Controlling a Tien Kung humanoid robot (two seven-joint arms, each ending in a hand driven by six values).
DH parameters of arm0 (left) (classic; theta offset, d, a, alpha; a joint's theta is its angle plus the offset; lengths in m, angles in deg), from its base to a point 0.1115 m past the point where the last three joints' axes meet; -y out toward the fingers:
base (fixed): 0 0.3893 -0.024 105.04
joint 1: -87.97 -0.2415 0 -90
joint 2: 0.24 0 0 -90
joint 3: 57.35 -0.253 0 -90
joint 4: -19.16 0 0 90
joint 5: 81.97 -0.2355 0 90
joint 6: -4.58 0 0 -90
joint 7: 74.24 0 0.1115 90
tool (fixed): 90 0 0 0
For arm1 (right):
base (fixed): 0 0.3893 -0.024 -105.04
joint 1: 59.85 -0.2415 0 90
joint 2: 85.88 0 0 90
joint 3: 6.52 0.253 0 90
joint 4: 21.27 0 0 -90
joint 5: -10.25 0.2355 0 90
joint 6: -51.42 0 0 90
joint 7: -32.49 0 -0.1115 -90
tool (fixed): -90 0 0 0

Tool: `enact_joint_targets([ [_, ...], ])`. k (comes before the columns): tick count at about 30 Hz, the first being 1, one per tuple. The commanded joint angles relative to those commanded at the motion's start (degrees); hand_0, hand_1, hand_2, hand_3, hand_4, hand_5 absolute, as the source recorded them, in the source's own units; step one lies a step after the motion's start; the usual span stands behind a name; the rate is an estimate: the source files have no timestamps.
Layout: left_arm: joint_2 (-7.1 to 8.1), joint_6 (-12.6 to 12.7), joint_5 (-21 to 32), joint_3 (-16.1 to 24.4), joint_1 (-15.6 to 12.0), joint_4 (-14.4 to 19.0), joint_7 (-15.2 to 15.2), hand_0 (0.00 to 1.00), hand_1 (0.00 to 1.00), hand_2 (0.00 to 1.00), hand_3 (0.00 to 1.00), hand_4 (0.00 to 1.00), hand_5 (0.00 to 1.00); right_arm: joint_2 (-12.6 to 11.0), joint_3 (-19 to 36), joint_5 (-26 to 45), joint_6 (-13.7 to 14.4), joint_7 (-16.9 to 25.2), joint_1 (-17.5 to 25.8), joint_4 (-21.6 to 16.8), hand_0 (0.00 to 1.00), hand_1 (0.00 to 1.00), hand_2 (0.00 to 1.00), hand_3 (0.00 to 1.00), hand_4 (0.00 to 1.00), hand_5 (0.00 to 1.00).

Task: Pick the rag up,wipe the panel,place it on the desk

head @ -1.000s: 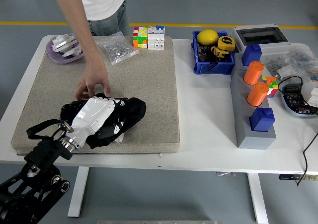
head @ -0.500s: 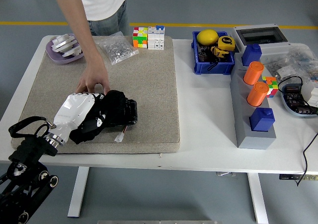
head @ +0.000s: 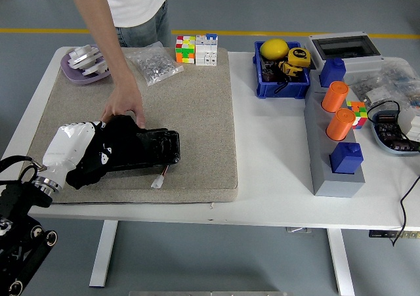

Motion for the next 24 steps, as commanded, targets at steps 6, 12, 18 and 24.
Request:
enact_joint_targets([
  [6,0.31,-0.09,0.00,2.91,-1.36,-0.52,-0.03,0.256,0.322,0.544,0.522,0.367,0.002,0.05,0.50,-0.49,-0.06,0.02,0.01,0.00,0.758,0.624,0.677,0.607,0.998,0.509],
  [12,0.49,0.09,0.00,6.42,-2.45,-1.00,-0.16,0.259,0.320,0.542,0.518,0.350,0.002,0.01,-0.25,0.30,0.11,-0.06,0.16,0.00,0.758,0.625,0.677,0.607,0.998,0.509],
  [18,0.59,0.31,0.00,8.81,-3.00,-2.30,-0.13,0.257,0.321,0.542,0.520,0.353,0.002,0.00,-0.04,0.05,0.19,-0.09,0.12,0.00,0.758,0.624,0.677,0.607,0.998,0.508],
  [24,0.17,0.95,0.09,10.26,-2.79,-4.35,-0.17,0.255,0.323,0.545,0.524,0.368,0.002,0.03,-0.80,0.70,0.36,-0.19,0.25,0.00,0.758,0.624,0.677,0.607,0.998,0.509],
])
